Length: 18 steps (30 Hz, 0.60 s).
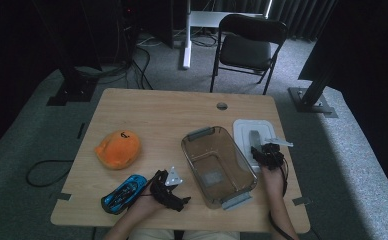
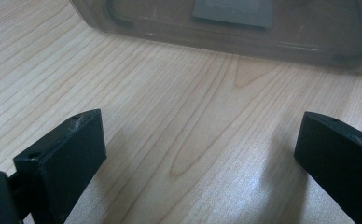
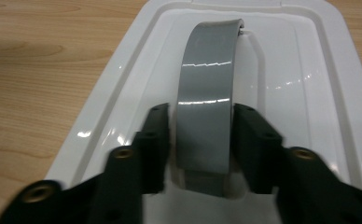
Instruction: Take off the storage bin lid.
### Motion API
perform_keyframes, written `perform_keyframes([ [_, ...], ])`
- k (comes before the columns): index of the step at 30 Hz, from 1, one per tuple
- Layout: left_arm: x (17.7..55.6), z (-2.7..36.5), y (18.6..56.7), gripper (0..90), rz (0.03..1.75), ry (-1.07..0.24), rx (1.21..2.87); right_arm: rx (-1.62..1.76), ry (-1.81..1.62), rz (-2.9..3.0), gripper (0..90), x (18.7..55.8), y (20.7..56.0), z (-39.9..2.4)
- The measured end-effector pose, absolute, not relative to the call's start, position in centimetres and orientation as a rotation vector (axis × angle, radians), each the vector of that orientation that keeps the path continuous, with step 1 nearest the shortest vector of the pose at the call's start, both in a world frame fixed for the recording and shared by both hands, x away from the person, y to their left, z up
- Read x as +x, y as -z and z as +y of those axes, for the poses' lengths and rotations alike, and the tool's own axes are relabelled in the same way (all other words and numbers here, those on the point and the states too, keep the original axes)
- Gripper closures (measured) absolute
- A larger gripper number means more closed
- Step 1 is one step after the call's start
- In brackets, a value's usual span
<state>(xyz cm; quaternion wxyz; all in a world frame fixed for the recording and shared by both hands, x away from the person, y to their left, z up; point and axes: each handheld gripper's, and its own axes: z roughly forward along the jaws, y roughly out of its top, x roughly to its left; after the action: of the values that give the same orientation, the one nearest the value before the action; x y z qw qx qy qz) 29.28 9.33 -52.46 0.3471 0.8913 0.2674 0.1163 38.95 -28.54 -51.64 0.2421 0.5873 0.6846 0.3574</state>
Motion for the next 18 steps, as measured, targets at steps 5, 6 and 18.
perform_keyframes([
  [5,29.3,9.3,52.5,2.6,0.697,-0.302,2.310,1.585,-0.993,1.862,35.3,38.2,50.7,-28.8],
  [6,29.3,9.3,52.5,2.6,0.700,-0.303,2.309,1.580,-0.997,1.849,29.4,38.0,50.5,-28.8],
  [18,29.4,9.2,52.5,2.5,0.776,-0.332,2.288,1.380,-1.149,1.931,12.4,35.5,48.5,-29.2],
])
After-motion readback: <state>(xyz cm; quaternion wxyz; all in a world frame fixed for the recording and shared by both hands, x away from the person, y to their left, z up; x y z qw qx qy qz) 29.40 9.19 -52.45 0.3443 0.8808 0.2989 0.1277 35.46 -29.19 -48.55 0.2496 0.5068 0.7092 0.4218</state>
